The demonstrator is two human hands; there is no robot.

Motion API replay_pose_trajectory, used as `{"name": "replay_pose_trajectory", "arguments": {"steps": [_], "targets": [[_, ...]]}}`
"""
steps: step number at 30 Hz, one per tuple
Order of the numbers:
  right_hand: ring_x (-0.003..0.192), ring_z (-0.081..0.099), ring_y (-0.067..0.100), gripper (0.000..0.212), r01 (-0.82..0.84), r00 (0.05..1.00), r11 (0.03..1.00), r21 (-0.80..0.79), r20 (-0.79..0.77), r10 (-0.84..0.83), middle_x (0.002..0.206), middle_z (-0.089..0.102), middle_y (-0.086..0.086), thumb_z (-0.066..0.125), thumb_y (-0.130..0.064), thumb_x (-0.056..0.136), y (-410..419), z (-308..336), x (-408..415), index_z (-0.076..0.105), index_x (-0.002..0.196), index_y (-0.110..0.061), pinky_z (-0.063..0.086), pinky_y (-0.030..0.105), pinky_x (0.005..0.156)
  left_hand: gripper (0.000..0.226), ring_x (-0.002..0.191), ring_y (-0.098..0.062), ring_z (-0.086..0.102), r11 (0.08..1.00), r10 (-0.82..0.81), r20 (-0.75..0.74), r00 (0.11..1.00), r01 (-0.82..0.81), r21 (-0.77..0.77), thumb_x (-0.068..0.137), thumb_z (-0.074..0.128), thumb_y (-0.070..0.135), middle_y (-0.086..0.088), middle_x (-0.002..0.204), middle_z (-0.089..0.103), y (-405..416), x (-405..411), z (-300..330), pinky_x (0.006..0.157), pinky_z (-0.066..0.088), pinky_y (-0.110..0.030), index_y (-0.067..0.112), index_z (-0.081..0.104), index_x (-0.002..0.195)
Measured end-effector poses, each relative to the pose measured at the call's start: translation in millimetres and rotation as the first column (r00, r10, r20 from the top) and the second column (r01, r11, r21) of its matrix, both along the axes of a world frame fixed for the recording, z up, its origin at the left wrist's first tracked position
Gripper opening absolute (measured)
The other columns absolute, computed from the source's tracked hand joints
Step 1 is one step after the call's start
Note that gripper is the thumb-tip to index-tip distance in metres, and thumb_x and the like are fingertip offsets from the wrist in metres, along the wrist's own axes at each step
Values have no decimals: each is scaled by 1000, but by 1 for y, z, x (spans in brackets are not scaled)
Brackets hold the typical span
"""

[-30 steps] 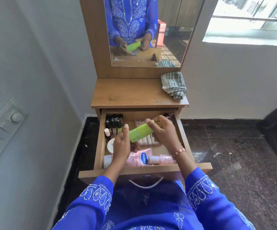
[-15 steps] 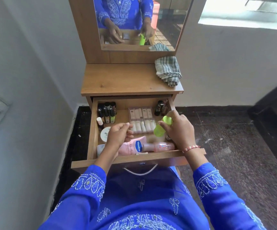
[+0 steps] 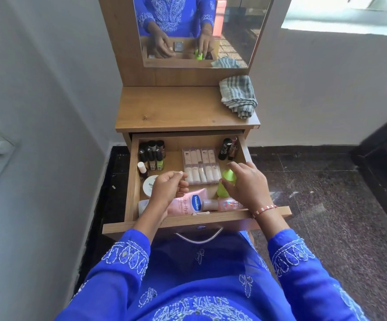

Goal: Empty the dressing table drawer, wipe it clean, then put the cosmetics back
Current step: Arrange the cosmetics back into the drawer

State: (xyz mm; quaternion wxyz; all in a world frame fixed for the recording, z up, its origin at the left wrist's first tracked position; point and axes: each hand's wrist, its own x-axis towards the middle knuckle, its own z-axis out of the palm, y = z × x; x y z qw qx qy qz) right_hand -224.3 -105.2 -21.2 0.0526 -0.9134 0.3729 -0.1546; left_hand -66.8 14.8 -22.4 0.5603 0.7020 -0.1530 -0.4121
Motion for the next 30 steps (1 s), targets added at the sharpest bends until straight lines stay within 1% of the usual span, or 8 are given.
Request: {"name": "replay_pose_trajectory", "arguments": {"steps": [4,8,12,14,17,23,26,30], "targets": [[93,57,27,31,4,1000,1000,29,-22,-3,92,66,5,65,-30,76,0,1,0,62,102,-13,49,36,70,23,65,-13,60,1000,0,7,1000,0,3,96,43,18,-5,75,63,0,0,2,55,49,-16,12,64,90],[90,54,26,28,-6,999,999,44,-50,8,90,63,5,65,-28,73,0,2,-1,62,96,-13,45,32,68,23,65,-13,60,1000,-1,12,1000,1,7,96,43,18,-6,76,63,0,-1,2,56,50,-17,12,64,91],[91,53,27,28,-8,998,998,63,-66,12,92,61,7,65,-28,73,0,2,1,62,95,-11,45,33,72,23,62,-13,58,1000,7,10,1000,-7,-7,96,42,15,-5,72,61,1,-2,5,49,48,-12,13,63,86],[87,54,27,26,1,999,999,46,-36,0,89,61,8,67,-28,73,1,3,1,64,90,-9,47,34,70,23,62,-13,58,1000,5,19,1000,-4,-2,96,43,15,-5,72,61,1,-2,5,50,48,-12,13,63,86],[76,57,29,28,19,999,999,-37,29,-18,80,61,10,73,-31,70,2,3,0,64,83,-8,50,33,61,22,63,-12,59,1000,2,29,1000,-2,3,95,43,16,-5,73,62,1,-2,4,52,48,-14,15,63,85],[69,56,26,22,31,992,997,-75,128,-21,73,61,7,73,-28,72,5,8,0,63,75,-9,50,31,55,23,62,-12,58,1000,7,53,999,-7,8,95,44,15,-3,71,62,1,-3,4,52,48,-15,15,64,84],[69,55,25,16,14,983,999,-44,185,-5,73,61,7,71,-22,75,9,9,2,63,74,-9,52,32,57,23,62,-12,58,1000,5,75,997,-6,8,95,44,15,-4,71,62,1,-4,5,54,47,-17,16,64,83],[77,57,24,9,-39,964,999,30,264,30,81,64,6,67,-17,79,24,12,7,66,83,-9,52,33,65,23,64,-12,58,1000,19,174,985,-20,2,94,45,16,-2,70,62,2,-5,6,59,48,-20,17,65,84]]}}
